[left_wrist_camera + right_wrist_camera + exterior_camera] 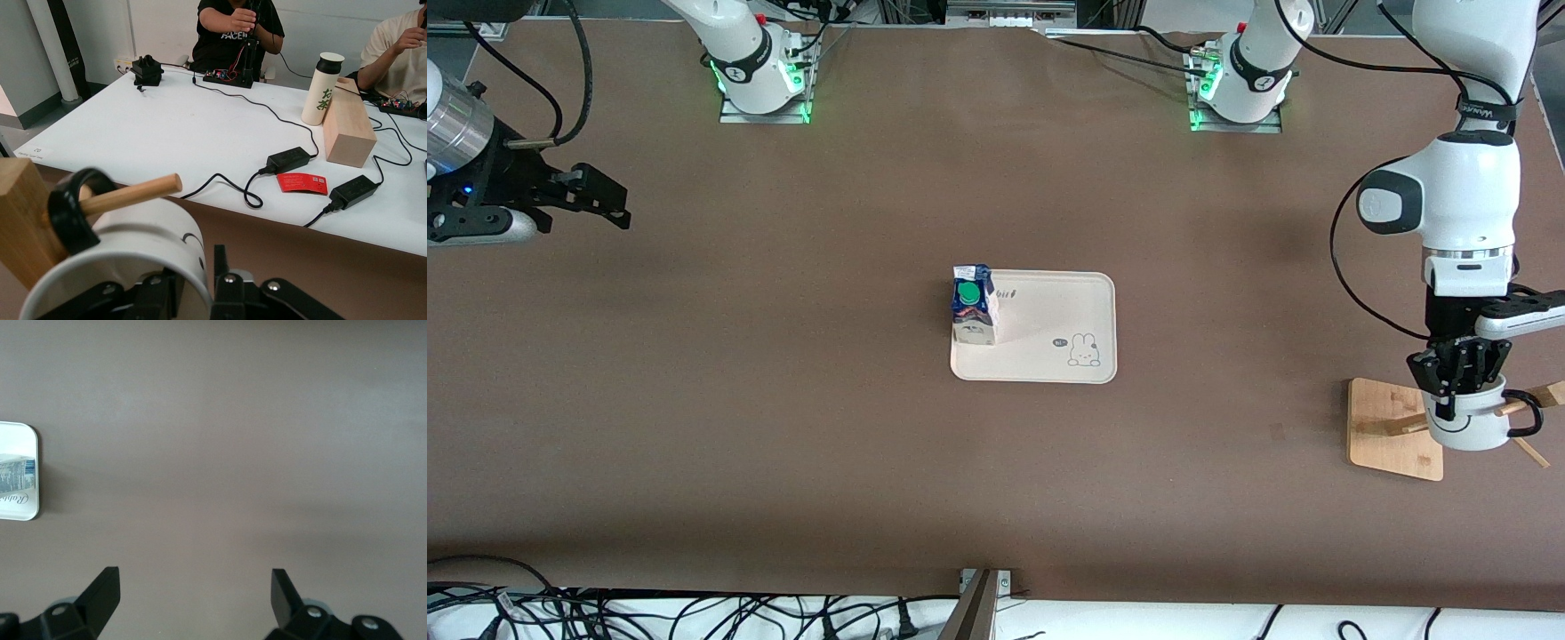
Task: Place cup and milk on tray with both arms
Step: 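Lower the left gripper onto the white mug on the wooden stand, then grasp the mug rim with the left gripper and lift it off the peg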
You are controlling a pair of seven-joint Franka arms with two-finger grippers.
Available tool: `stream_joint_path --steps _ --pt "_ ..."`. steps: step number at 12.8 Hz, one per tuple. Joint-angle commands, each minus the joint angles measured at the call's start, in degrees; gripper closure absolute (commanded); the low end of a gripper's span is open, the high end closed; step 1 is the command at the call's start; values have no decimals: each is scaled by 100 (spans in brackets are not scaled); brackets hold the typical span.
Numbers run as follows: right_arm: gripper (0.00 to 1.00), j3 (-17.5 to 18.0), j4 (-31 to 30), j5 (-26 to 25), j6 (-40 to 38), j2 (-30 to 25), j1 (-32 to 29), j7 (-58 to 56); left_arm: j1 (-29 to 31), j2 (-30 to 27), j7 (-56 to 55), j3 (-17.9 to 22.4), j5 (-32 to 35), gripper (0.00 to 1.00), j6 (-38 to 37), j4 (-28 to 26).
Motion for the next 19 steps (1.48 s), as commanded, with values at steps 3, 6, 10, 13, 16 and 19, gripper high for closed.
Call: stream_joint_path --steps 3,6,10,13,16,19 --pt "0 43 143 -24 15 53 -34 -4 -63 18 68 -56 -122 100 -3 -76" --pt "0 51 134 -24 120 53 -25 4 -194 -123 15 -126 -139 100 -3 -295" --pt "0 51 143 -24 173 53 -25 -4 -203 -325 -56 -232 -139 100 -20 -401" --pt "0 51 134 -24 173 52 -34 -4 -212 -536 -21 -232 -131 100 -143 -498" --pt "0 51 143 -24 173 44 -43 -4 -221 -571 -21 -355 -122 100 -152 -507" --pt "0 43 134 -33 173 44 -34 -4 -247 -633 495 -364 -104 100 -301 -507"
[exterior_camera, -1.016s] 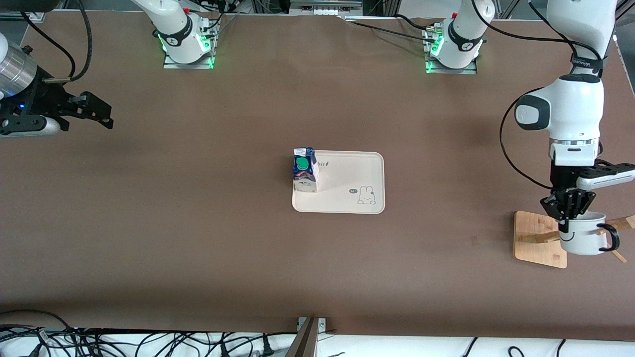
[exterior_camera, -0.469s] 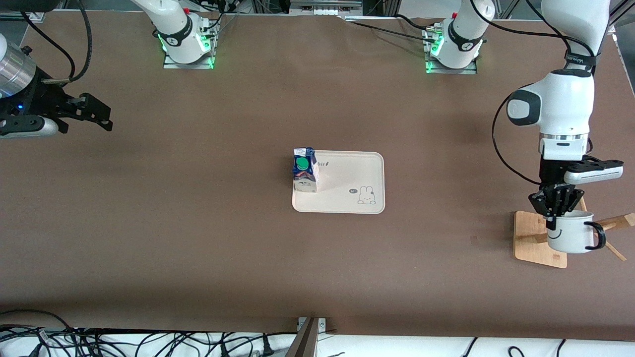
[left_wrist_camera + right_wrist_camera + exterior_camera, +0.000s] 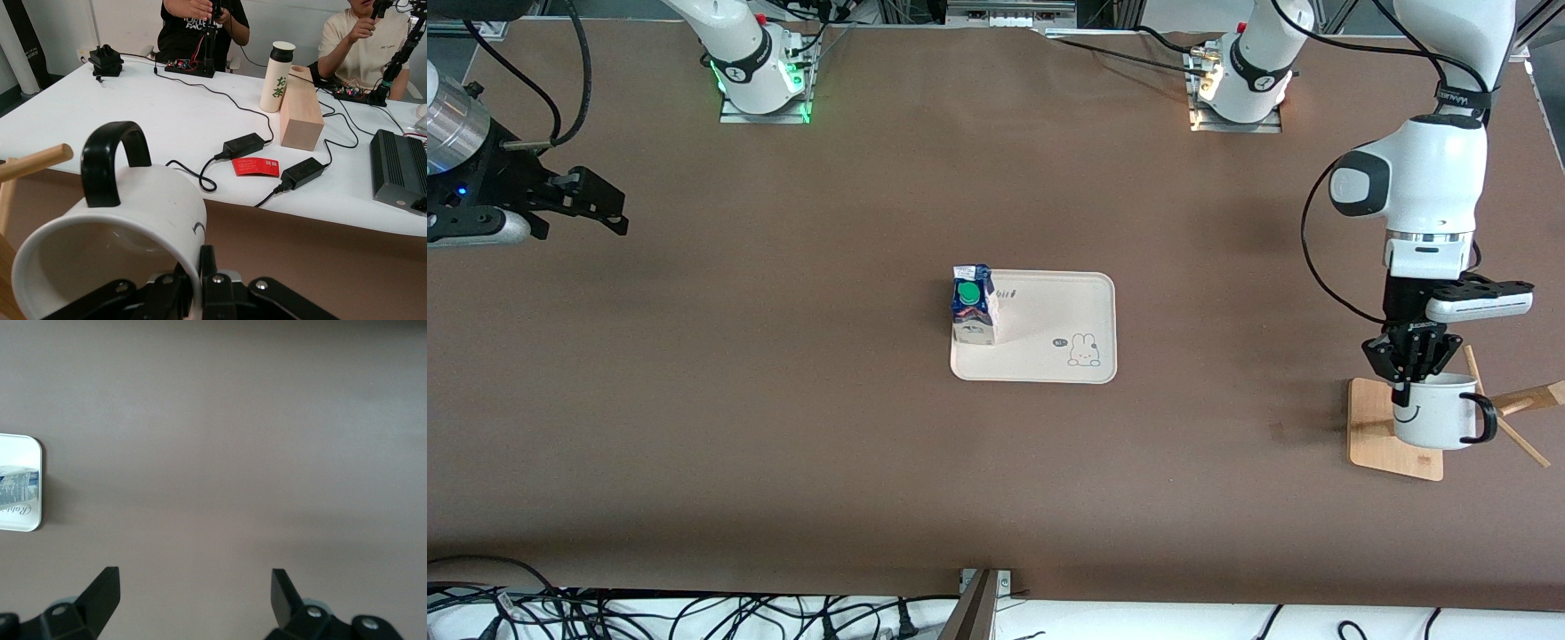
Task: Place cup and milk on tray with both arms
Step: 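Grasp the mug rim with the left gripper and lift it off the peg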
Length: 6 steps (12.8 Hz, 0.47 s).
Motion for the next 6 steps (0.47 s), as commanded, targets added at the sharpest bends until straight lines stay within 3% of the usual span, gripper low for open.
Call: stream_joint_path --steps 1,4,6 --pt "0 37 127 -33 -32 42 -47 -4 -59 -210 896 -9 -42 100 -206 -84" --pt "0 28 119 -33 -41 42 -48 -4 -129 -402 1744 -9 -59 100 -757 -127" --pt "0 37 119 -24 -41 42 -48 -4 -138 -517 1762 -9 -50 100 -1880 -101"
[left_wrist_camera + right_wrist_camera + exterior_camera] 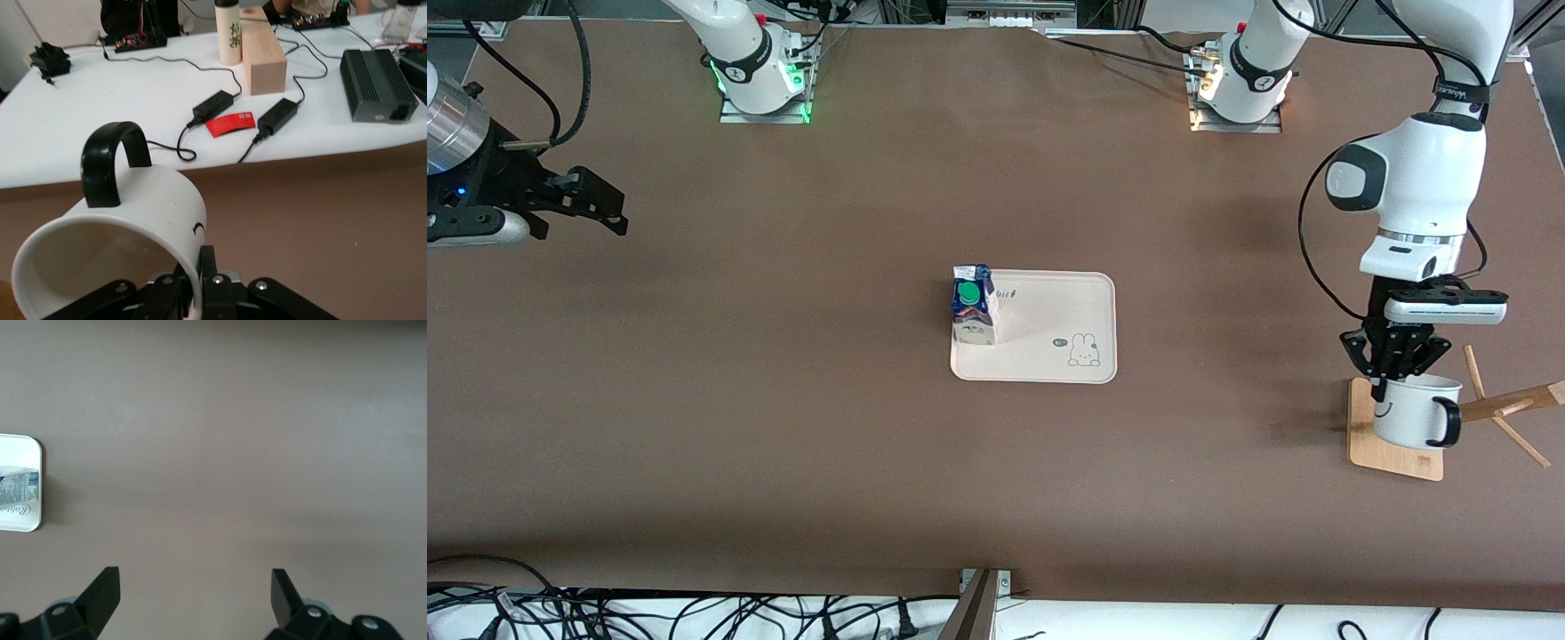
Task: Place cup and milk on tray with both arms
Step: 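Grasp the mug rim with the left gripper and lift it off the peg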
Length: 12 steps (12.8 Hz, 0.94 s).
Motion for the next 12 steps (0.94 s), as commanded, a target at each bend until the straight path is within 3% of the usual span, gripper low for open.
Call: stream_joint_path --steps 1,5,8,12 --pt "0 40 118 -24 -50 42 -46 -4 -30 -365 241 4 -65 100 -980 -95" --pt "0 40 118 -33 -41 42 -46 -4 5 -454 215 12 -66 100 -1842 -60" --pt "0 31 118 -24 -24 51 -46 -4 5 -541 206 12 -30 100 -3000 141" --pt "0 75 118 -51 -41 33 -28 -4 -21 -577 128 4 899 100 -4477 712"
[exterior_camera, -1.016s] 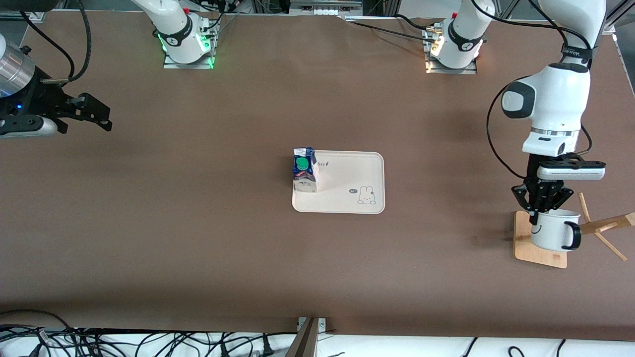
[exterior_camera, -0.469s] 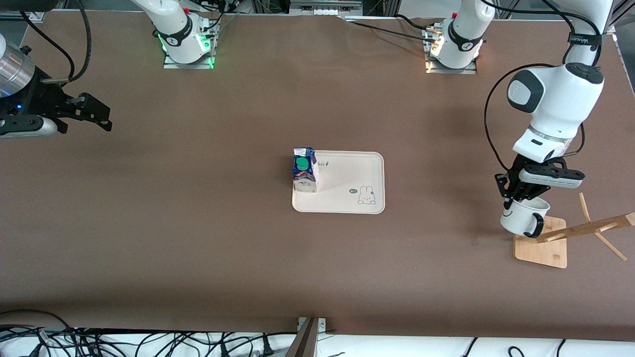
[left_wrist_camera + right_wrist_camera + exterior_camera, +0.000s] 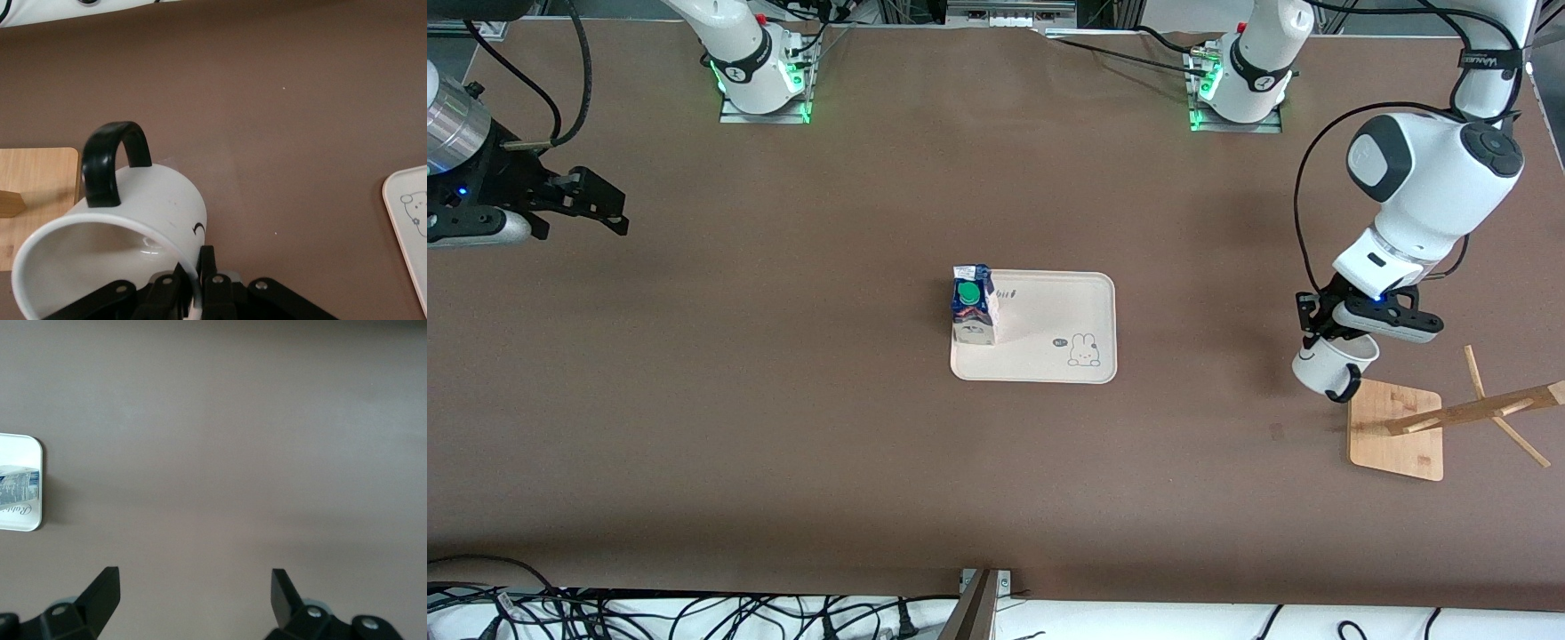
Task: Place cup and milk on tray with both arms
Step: 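Carry the mug with the left gripper and lower it onto the tray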
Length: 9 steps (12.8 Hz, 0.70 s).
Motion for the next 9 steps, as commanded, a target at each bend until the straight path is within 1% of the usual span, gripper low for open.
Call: stream_joint_path --steps 1,2,3,5,6,7,8,9 --pt "0 56 114 -51 -42 31 -32 -4 -37 -79 -115 2 448 100 -1048 472" --pt "0 56 114 -51 -51 31 -32 -4 -72 -71 -186 -59 492 100 -1540 709" --pt "0 47 114 -51 -42 40 -32 -4 -160 -44 -334 -86 728 100 -2110 998" --pt "0 47 114 -51 -42 40 -32 -4 -563 0 -1036 -95 1543 100 -3121 1439" --pt "0 56 114 -42 -42 40 -32 -4 -748 0 -1431 -130 1765 100 -3631 1580" --pt "0 56 114 -51 -68 31 -32 -4 -784 -9 -1748 -278 1776 100 -4141 1764" --pt "0 56 123 -51 -60 31 -32 -4 -785 26 -2029 -567 1776 100 -4616 1992" --pt "0 56 114 -42 -60 31 -32 -4 -793 183 -2380 -665 1715 100 -4986 2273"
